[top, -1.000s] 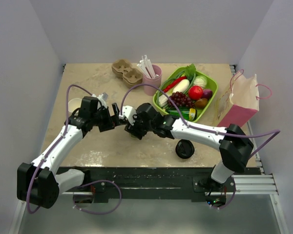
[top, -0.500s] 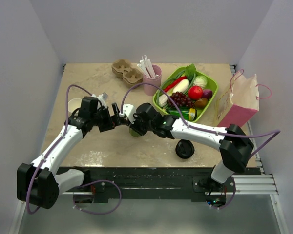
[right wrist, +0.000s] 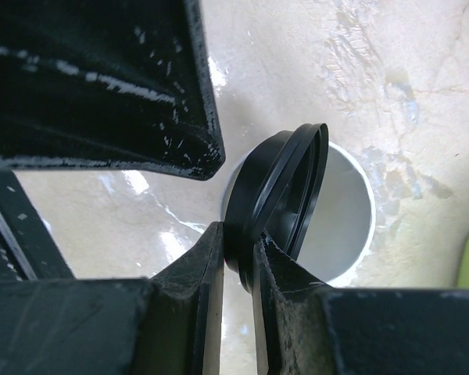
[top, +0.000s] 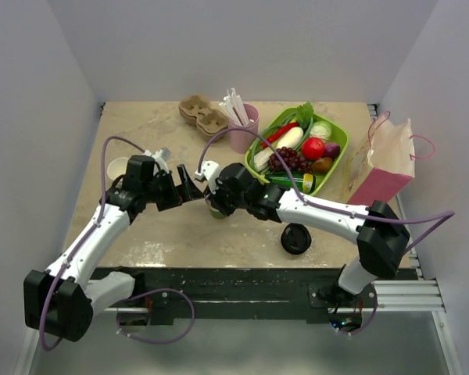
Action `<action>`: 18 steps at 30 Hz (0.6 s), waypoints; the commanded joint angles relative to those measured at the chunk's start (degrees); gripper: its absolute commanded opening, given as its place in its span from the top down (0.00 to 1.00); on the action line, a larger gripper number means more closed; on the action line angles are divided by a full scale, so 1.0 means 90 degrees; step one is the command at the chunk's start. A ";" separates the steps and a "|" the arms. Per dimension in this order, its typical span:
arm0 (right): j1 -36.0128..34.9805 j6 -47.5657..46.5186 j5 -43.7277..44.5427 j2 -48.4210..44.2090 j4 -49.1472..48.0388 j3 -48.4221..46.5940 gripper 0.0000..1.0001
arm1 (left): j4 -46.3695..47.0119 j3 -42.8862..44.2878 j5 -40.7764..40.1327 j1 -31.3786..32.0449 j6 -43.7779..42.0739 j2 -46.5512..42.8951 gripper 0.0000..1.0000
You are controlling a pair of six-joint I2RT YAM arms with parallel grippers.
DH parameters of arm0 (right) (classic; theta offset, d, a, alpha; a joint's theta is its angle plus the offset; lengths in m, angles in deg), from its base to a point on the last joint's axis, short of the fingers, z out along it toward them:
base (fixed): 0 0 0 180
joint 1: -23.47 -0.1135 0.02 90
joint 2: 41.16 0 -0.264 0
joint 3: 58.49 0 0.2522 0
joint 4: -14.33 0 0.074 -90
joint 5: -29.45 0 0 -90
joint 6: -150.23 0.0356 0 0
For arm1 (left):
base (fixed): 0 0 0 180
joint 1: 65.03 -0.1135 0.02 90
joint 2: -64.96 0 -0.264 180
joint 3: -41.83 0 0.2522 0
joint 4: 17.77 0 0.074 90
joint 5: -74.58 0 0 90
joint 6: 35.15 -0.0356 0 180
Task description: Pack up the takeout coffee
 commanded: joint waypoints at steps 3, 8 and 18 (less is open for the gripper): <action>0.0230 0.1455 -0.0443 -0.0447 -0.0165 -0.0368 0.86 | 0.0224 0.0068 -0.0022 0.0025 -0.0096 -0.0436 0.00; 0.1090 0.2421 -0.2306 -0.0594 -0.0671 -0.0095 0.85 | 0.0604 -0.0167 0.0114 0.0025 -0.0067 -0.0689 0.00; 0.1930 0.3703 -0.4330 -0.0399 -0.1737 0.0530 0.83 | 0.1474 -0.0558 0.0300 0.0025 0.0177 -0.0573 0.00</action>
